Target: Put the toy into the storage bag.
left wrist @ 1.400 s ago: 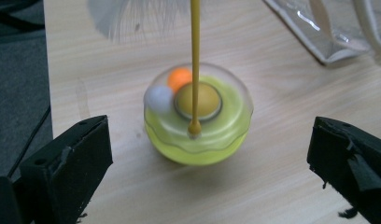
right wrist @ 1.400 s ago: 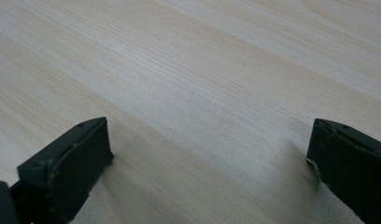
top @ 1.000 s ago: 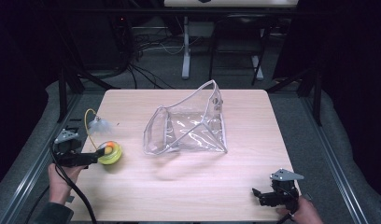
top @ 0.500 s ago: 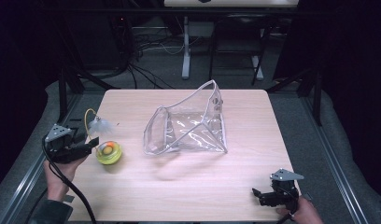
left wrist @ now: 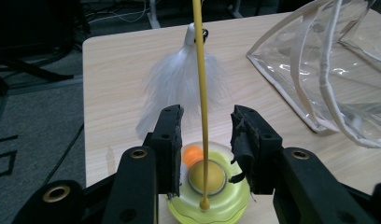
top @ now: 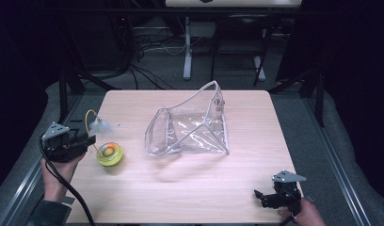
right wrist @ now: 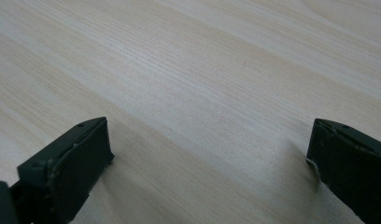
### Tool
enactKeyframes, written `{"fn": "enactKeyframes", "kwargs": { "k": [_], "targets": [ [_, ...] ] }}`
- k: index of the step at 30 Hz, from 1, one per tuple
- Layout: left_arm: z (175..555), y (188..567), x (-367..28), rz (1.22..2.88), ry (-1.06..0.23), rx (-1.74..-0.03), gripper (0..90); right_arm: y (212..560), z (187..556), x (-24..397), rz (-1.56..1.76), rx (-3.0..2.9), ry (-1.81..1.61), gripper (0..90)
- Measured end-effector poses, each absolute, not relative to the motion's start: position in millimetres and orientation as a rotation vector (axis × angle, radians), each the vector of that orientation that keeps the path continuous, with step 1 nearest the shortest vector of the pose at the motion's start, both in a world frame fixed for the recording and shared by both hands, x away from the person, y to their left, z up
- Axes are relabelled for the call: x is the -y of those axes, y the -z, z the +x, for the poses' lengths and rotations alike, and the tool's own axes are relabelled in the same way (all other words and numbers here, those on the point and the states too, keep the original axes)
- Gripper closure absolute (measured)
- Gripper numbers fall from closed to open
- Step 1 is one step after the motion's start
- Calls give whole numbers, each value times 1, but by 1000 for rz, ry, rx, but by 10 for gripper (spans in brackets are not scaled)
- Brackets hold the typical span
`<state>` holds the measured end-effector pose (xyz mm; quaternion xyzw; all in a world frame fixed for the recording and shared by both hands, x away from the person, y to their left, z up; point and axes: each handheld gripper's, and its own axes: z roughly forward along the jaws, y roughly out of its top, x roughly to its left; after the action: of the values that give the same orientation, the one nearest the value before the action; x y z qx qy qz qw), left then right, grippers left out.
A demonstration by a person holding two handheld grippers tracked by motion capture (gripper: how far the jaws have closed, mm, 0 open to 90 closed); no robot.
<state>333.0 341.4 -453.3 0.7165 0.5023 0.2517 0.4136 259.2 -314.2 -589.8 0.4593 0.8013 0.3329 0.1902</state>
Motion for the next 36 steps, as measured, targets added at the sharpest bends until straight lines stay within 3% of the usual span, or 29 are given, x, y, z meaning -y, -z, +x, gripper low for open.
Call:
{"fn": "enactKeyframes", "kwargs": {
  "k": [9, 19, 36],
  "targets": [
    [336, 452, -341, 1816, -634, -1268, 796, 590, 259, 314, 1290, -2252, -934, 0],
    [337, 454, -339, 1830, -608, -1257, 872, 590, 259, 314, 1291, -2252, -939, 0],
    [338, 450, -335, 1860, -613, -1236, 880, 590, 259, 314, 1290, -2252, -939, 0]
  ]
}}
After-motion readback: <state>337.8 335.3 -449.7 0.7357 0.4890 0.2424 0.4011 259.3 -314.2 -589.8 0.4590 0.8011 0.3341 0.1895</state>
